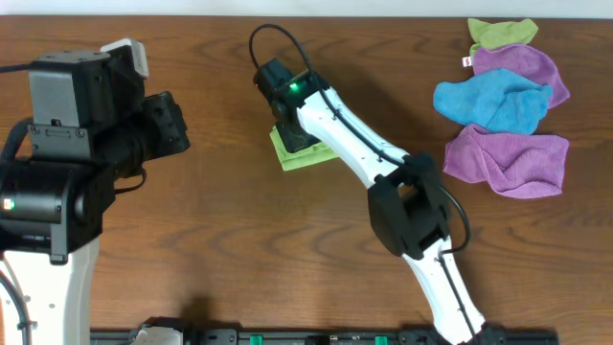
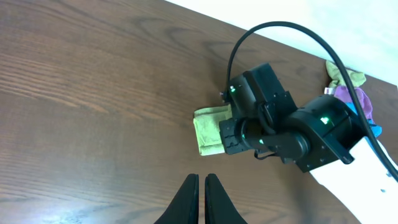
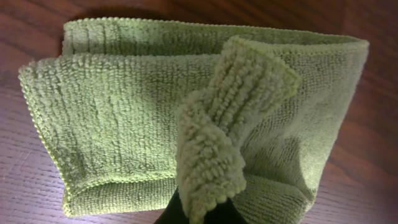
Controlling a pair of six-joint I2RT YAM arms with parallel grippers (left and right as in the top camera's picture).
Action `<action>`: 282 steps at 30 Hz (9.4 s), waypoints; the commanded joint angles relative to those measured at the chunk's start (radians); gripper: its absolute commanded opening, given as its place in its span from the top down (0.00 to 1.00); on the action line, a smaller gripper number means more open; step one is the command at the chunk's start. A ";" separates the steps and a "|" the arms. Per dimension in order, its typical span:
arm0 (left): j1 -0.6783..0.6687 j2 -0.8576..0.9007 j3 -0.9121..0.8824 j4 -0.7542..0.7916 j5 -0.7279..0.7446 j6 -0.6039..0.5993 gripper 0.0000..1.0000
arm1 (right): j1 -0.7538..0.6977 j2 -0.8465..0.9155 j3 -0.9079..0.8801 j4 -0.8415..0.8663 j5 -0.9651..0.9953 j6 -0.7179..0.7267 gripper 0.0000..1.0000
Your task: Fold the cloth
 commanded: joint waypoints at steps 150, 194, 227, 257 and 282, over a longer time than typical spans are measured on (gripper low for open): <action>-0.079 0.681 -0.573 0.822 0.391 -0.060 0.36 | -0.359 -0.062 -0.212 0.171 -0.412 -0.191 0.99; -0.127 0.762 -0.574 0.898 0.447 -0.125 0.43 | -0.271 0.012 -0.212 0.248 -0.490 -0.134 0.99; 0.389 0.763 -0.344 1.444 0.370 -0.918 0.94 | -0.375 -0.044 0.015 -0.046 -0.443 -0.203 0.99; 0.461 1.351 0.177 1.466 0.473 -0.884 0.94 | -0.375 -0.044 0.015 -0.044 -0.450 -0.157 0.99; 0.519 1.329 0.208 1.384 0.582 -0.811 0.94 | -0.375 -0.044 0.015 -0.059 -0.453 -0.150 0.98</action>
